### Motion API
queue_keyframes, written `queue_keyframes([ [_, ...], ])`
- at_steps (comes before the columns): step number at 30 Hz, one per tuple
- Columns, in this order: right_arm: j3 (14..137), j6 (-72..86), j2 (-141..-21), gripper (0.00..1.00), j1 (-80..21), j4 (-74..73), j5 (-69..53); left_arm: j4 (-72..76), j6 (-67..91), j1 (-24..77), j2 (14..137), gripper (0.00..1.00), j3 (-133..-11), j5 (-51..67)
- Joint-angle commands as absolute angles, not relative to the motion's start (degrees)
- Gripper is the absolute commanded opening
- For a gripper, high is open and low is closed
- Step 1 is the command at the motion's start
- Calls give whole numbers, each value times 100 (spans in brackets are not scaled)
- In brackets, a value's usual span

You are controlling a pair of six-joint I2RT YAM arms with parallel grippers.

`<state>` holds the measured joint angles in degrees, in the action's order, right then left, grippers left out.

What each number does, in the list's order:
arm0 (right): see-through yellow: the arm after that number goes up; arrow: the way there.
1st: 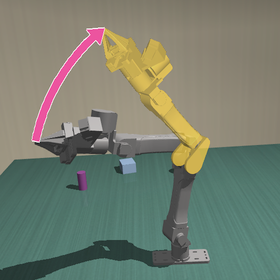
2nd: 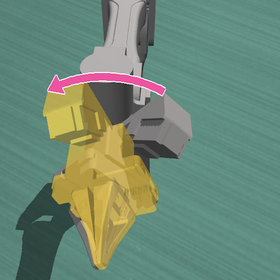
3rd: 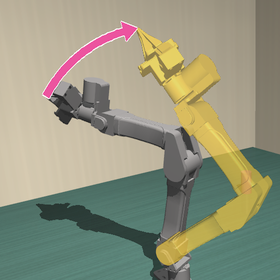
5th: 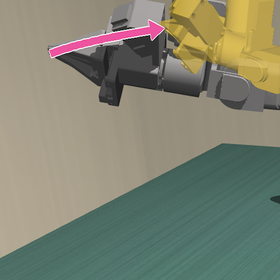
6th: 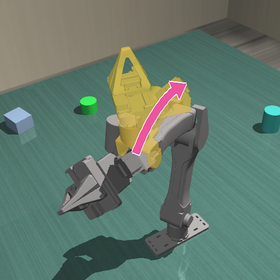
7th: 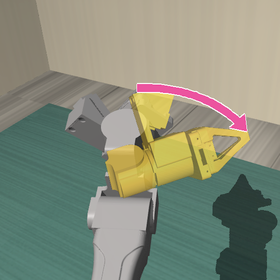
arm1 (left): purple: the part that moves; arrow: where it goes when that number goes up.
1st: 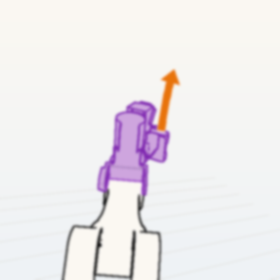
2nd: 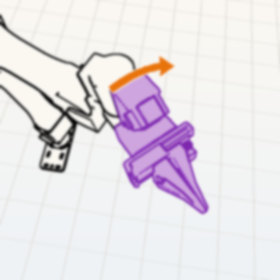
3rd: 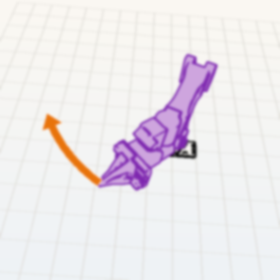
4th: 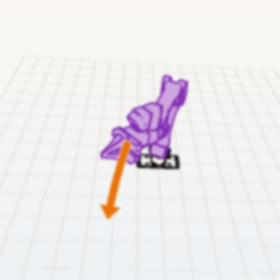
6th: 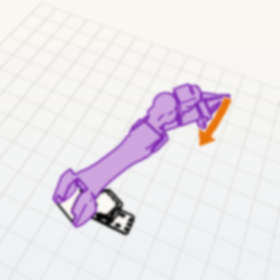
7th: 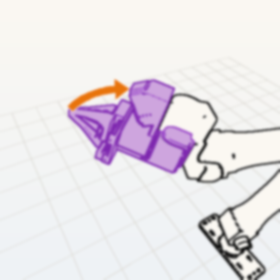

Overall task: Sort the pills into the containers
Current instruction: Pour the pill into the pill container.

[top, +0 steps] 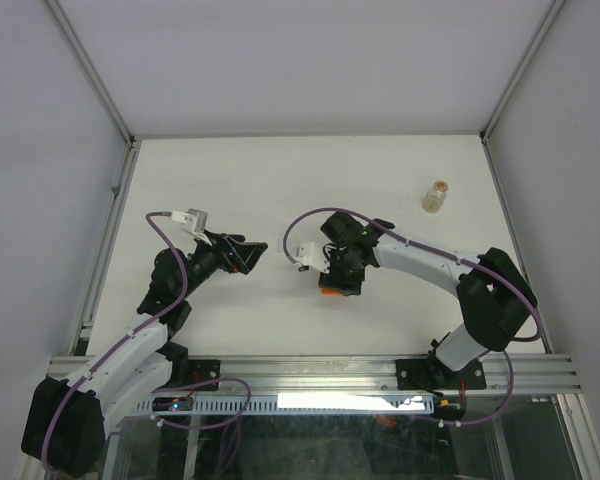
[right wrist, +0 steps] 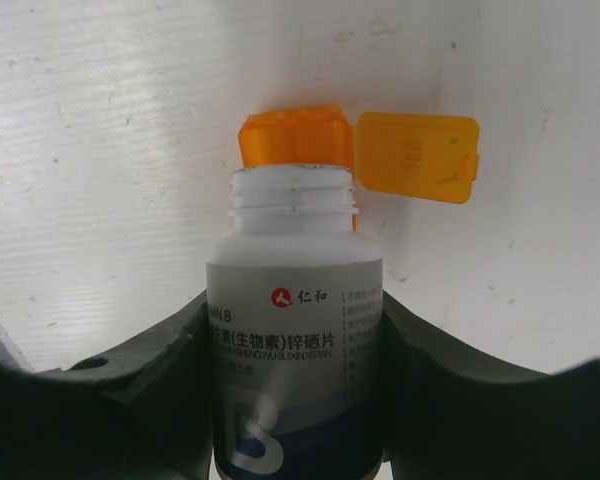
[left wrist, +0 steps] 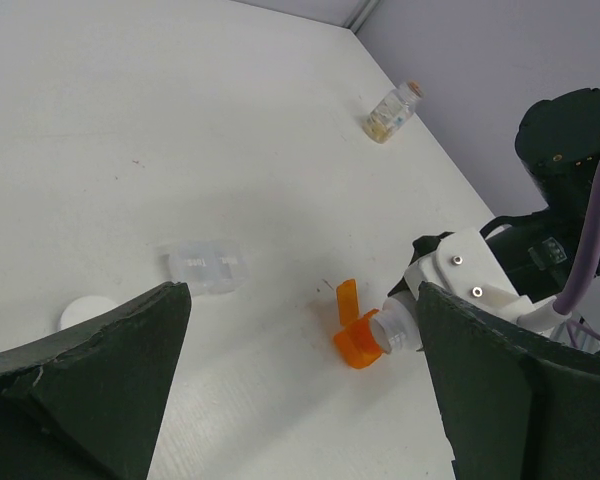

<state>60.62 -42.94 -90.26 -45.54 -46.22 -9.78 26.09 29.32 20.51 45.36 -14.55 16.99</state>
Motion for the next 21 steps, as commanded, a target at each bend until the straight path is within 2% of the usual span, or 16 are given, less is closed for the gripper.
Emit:
queue_keyframes([
  [1, 6142, -4304, -8936, 0, -4534, -4453, -802, 2910, 2821, 2009, 4528, 99, -1640, 1807],
  [3, 6439, -4177, -9012, 0, -4579, -4845, -1236, 2880, 2815, 2012, 4504, 99, -1640, 1792],
  [5, 6057, -4275, -8824, 0, -4620, -4314, -770, 2933, 2838, 2013, 4490, 99, -1614, 1780],
  [8, 6441, -4167, -8919, 0, -4643, -4858, -1235, 2899, 2821, 2017, 4484, 99, -1623, 1781],
  [10, 5986, -4340, -8801, 0, -4572, -4225, -637, 2939, 2838, 2008, 4501, 99, -1615, 1780],
  [12, 6456, -4209, -9066, 0, -4493, -4875, -1213, 2896, 2814, 2015, 4499, 99, -1634, 1797],
  [15, 5997, -4272, -8720, 0, -4588, -4243, -703, 2940, 2837, 2013, 4475, 99, -1599, 1773],
  [18, 6433, -4146, -8950, 0, -4563, -4840, -1177, 2901, 2817, 2014, 4499, 99, -1626, 1784],
  [21, 6225, -4223, -8929, 0, -4524, -4626, -814, 2928, 2832, 2011, 4515, 99, -1624, 1792],
])
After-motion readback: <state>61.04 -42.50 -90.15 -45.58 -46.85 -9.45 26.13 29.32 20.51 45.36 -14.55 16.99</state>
